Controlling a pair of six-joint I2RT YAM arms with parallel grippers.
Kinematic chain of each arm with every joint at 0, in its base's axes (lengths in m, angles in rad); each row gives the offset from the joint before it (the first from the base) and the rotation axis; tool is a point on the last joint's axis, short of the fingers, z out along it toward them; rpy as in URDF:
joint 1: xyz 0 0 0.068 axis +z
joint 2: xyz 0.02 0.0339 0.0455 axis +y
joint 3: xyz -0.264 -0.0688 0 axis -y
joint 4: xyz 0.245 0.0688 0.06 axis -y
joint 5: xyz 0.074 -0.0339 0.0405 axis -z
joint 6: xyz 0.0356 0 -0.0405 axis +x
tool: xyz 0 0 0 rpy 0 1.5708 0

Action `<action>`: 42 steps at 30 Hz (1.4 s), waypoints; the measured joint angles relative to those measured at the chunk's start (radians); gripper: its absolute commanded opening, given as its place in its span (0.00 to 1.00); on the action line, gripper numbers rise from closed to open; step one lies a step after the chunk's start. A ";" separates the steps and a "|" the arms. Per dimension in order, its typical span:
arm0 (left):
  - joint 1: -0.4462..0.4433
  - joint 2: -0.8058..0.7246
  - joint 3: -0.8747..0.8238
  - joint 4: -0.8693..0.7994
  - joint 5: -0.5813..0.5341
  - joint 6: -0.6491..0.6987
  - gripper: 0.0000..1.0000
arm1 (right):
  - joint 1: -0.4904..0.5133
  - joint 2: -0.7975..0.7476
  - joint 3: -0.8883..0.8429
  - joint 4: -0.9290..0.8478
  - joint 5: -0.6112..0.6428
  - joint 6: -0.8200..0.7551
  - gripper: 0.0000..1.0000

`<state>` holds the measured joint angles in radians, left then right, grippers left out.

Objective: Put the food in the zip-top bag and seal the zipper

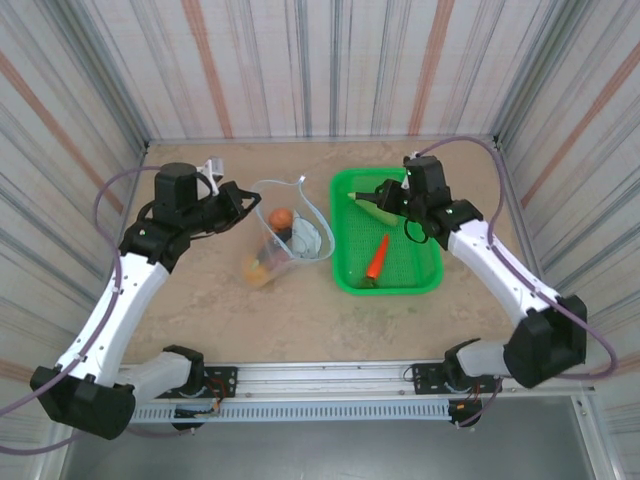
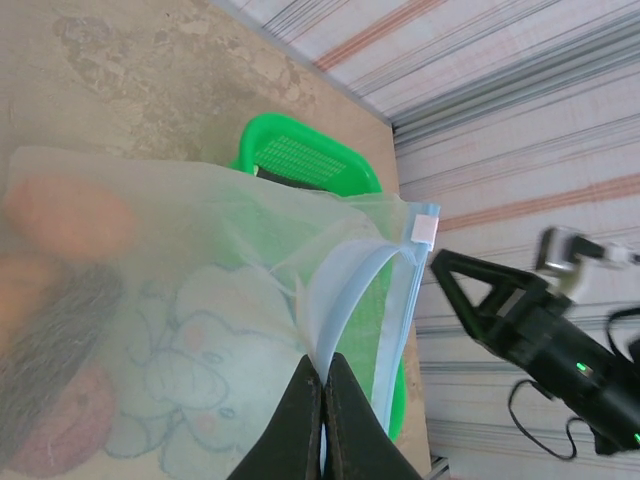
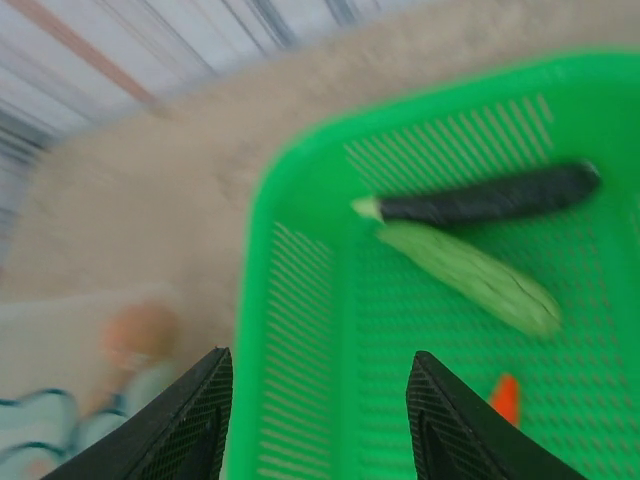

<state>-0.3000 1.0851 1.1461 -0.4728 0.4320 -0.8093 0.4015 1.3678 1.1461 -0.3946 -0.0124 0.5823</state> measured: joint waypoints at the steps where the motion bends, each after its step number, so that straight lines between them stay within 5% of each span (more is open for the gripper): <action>1: 0.000 0.000 0.000 -0.003 0.000 0.002 0.00 | -0.005 0.042 0.017 -0.040 -0.010 0.001 0.54; 10: 0.006 -0.027 -0.017 -0.031 0.004 0.021 0.00 | 0.074 0.192 0.042 -0.355 -0.004 0.291 0.63; 20: 0.006 -0.032 -0.017 -0.032 0.012 0.031 0.00 | 0.091 0.321 0.024 -0.372 0.000 0.378 0.62; 35: 0.006 -0.031 -0.017 -0.032 0.015 0.050 0.00 | 0.061 0.432 0.030 -0.317 0.045 0.318 0.28; 42: 0.006 0.003 -0.009 -0.033 0.015 0.050 0.00 | 0.048 0.296 0.058 -0.338 0.092 0.260 0.26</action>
<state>-0.2935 1.0882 1.1370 -0.5056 0.4473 -0.7593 0.4492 1.6642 1.2045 -0.7322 0.0799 0.8421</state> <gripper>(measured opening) 0.050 0.268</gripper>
